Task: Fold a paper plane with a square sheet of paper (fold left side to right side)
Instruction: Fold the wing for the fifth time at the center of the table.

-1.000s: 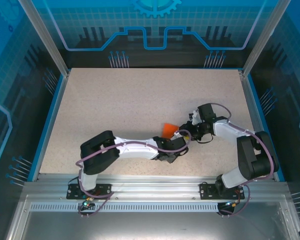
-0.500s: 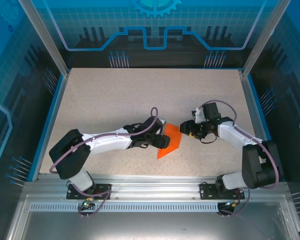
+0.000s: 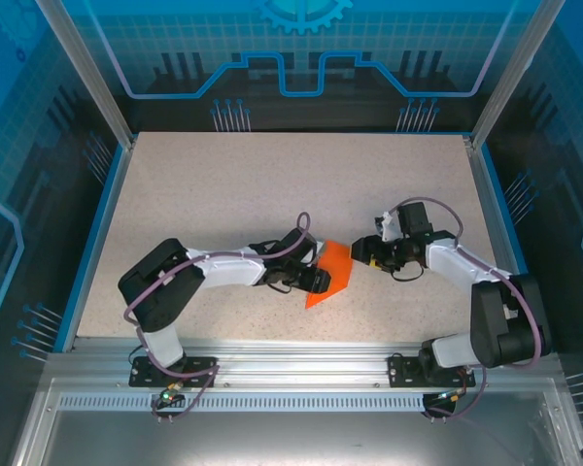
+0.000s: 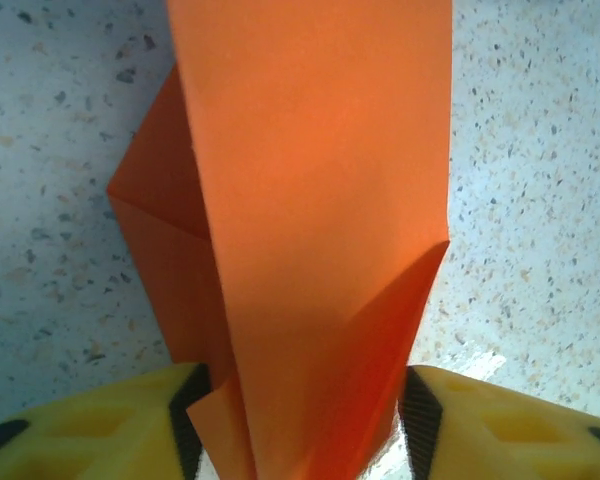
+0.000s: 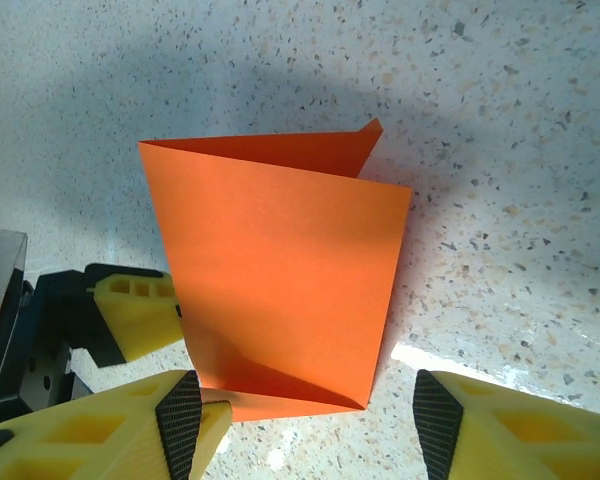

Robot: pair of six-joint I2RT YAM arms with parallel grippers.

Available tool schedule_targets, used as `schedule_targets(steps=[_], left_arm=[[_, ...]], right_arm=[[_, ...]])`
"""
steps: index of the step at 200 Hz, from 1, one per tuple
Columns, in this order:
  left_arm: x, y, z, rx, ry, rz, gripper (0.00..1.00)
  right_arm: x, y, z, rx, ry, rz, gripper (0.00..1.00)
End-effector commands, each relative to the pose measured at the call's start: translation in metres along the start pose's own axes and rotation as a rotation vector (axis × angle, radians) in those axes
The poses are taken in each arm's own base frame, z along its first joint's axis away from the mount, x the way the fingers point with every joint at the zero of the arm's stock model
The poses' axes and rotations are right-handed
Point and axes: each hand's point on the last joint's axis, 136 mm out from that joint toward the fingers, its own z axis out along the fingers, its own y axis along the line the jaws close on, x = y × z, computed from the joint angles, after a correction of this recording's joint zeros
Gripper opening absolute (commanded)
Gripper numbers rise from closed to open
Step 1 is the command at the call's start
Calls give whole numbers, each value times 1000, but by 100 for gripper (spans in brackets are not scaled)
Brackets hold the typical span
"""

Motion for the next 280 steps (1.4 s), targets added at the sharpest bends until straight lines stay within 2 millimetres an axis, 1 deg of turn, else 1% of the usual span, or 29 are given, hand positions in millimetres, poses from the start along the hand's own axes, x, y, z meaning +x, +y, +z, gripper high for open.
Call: schedule_targets(steps=[1, 14, 27, 39, 59, 68, 90, 125, 162, 165, 178, 191, 203, 230, 236, 249, 253, 280], left_arm=[[-11, 0, 0, 35, -20, -21, 41], [-13, 1, -2, 55, -33, -28, 31], [-17, -2, -7, 101, -53, -28, 22], [-22, -5, -13, 156, -72, -33, 15], [-31, -10, -26, 244, -111, -36, 8], [-35, -9, -33, 266, -124, -39, 5], [-44, -9, -48, 315, -158, -45, 3], [-59, -13, -73, 414, -207, -49, 2], [-68, -19, -84, 458, -217, -28, 2], [-69, -20, -85, 462, -216, -26, 1], [-71, -20, -85, 467, -214, -24, 1], [-72, -20, -85, 469, -211, -21, 1], [-73, -17, -83, 461, -209, -31, 1], [-78, 1, -73, 419, -195, -72, 0], [-79, 5, -70, 412, -190, -80, 0], [-82, 9, -63, 407, -173, -87, 0], [-82, 12, -57, 403, -162, -92, 0], [-88, 19, -38, 390, -127, -107, 0]], right_arm=[[1, 0, 5, -49, 13, 0, 61], [1, 1, 8, -66, 17, -6, 60], [-1, 3, 10, -85, 13, -19, 60], [-3, 9, 11, -126, 6, -39, 60], [-9, 20, 11, -209, -19, -79, 60], [-11, 23, 11, -238, -28, -101, 61], [-14, 32, 13, -319, -36, -135, 61], [-22, 45, 18, -431, -22, -146, 62], [-31, 52, 20, -482, -22, -152, 61], [-34, 56, 19, -496, -33, -168, 60], [-37, 61, 21, -535, -19, -158, 57], [-39, 65, 23, -554, -8, -160, 51], [-40, 65, 26, -550, -3, -156, 44], [-43, 62, 31, -528, -3, -137, 18], [-45, 62, 32, -524, -4, -136, 14], [-47, 61, 36, -506, 2, -123, 11], [-47, 61, 38, -500, 6, -121, 10], [-52, 60, 45, -459, 12, -100, 6]])
